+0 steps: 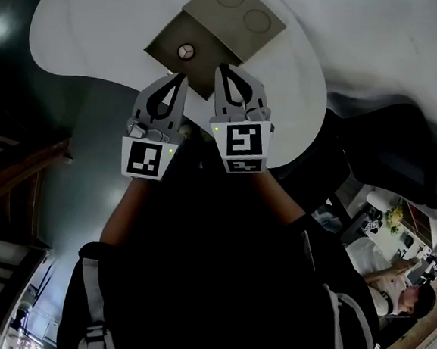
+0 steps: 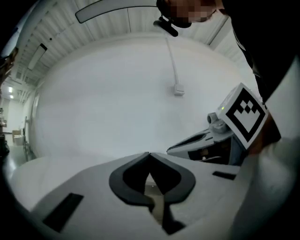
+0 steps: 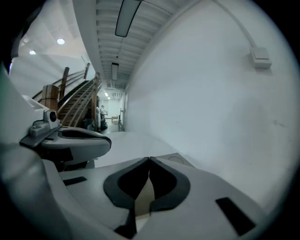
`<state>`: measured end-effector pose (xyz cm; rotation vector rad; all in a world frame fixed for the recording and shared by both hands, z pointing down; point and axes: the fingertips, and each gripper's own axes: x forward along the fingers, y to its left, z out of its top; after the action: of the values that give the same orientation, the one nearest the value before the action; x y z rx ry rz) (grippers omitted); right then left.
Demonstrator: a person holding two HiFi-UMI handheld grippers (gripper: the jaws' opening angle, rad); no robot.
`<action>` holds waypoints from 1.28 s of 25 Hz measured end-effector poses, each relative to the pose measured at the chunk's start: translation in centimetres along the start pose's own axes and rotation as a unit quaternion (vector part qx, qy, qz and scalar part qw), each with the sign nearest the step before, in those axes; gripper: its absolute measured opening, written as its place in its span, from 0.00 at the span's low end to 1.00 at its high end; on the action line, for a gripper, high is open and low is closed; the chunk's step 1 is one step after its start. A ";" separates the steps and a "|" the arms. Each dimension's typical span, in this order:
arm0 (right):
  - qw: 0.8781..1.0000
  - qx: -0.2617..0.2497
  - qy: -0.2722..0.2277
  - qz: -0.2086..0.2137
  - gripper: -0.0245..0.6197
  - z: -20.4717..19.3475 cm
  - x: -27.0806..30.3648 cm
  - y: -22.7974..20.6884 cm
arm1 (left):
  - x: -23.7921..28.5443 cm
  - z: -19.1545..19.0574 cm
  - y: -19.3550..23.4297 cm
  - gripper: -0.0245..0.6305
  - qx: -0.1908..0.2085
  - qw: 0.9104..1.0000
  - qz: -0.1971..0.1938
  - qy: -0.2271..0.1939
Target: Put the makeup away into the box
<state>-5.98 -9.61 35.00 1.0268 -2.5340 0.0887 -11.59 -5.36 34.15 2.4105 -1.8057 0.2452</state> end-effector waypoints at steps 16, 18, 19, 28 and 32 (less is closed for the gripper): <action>0.984 0.116 0.048 -0.124 0.08 -6.5 -5.7 -6.0 | 3.1 0.1 -6.5 0.05 0.014 0.996 -0.091 0.019; 0.981 0.131 0.058 -0.128 0.08 -7.8 -5.8 -6.2 | 3.4 -0.5 -7.2 0.05 0.013 0.995 -0.100 0.026; 0.980 0.137 0.062 -0.130 0.08 -8.4 -5.8 -6.3 | 3.5 -0.7 -7.4 0.05 0.012 0.994 -0.104 0.030; 0.963 0.204 0.140 -0.109 0.25 -14.7 -4.5 -5.8 | 4.8 -3.6 -8.5 0.05 0.003 0.991 -0.117 0.064; 0.951 0.232 0.174 -0.102 0.30 -17.5 -3.2 -5.5 | 5.3 -4.8 -8.1 0.05 -0.002 0.990 -0.114 0.077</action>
<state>5.80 -7.92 49.34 1.3055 -2.1130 0.7673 -2.63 -7.14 39.96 2.4905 -1.4510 0.3896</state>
